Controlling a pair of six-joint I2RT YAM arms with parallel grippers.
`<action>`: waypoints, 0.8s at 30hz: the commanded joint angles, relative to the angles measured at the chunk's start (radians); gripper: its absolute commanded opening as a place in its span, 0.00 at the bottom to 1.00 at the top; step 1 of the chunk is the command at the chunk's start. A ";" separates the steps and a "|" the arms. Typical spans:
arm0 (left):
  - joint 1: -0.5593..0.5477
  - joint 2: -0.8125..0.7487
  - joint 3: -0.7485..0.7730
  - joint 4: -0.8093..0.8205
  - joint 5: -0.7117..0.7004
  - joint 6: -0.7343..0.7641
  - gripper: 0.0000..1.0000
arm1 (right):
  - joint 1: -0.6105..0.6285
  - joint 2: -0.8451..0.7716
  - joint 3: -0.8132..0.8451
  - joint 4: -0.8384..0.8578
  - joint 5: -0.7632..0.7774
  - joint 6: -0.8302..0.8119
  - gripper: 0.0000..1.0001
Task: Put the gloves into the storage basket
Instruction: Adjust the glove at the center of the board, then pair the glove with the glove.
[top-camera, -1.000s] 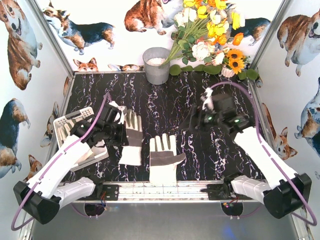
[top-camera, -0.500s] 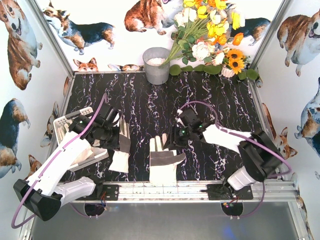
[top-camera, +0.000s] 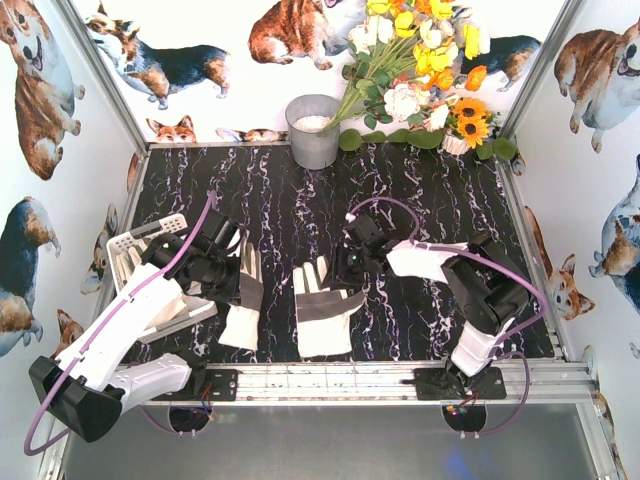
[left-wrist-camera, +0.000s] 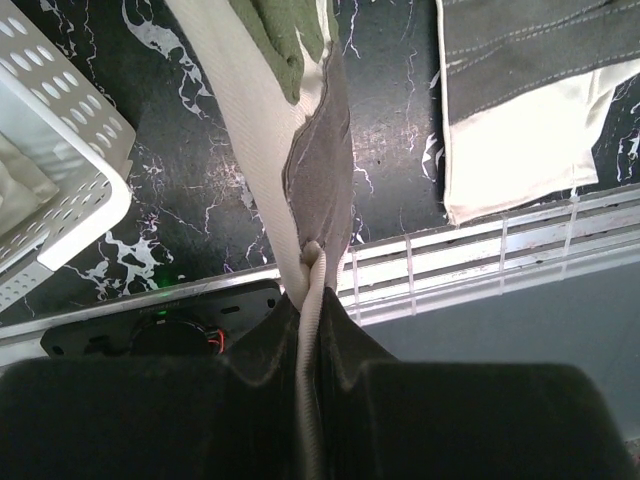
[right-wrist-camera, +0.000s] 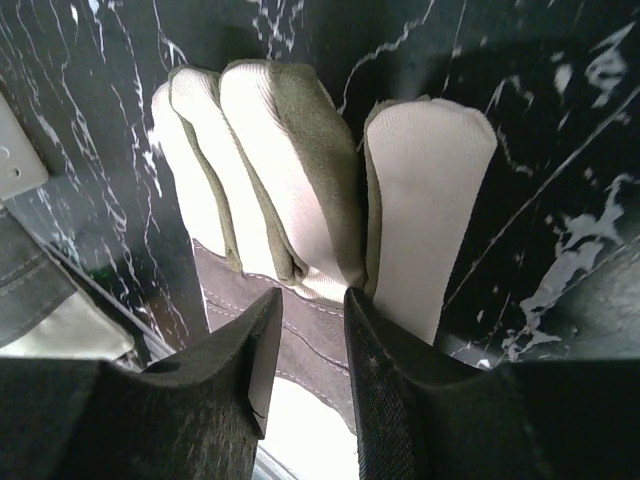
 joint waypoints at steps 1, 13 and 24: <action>-0.002 -0.005 0.005 0.010 0.003 -0.007 0.00 | -0.022 0.041 0.033 -0.006 0.159 -0.056 0.34; -0.012 0.078 -0.008 0.099 0.022 0.000 0.00 | -0.039 -0.103 0.111 -0.008 -0.020 -0.044 0.50; -0.012 0.138 -0.046 0.249 0.093 -0.003 0.03 | 0.068 -0.111 0.079 0.347 -0.243 0.267 0.63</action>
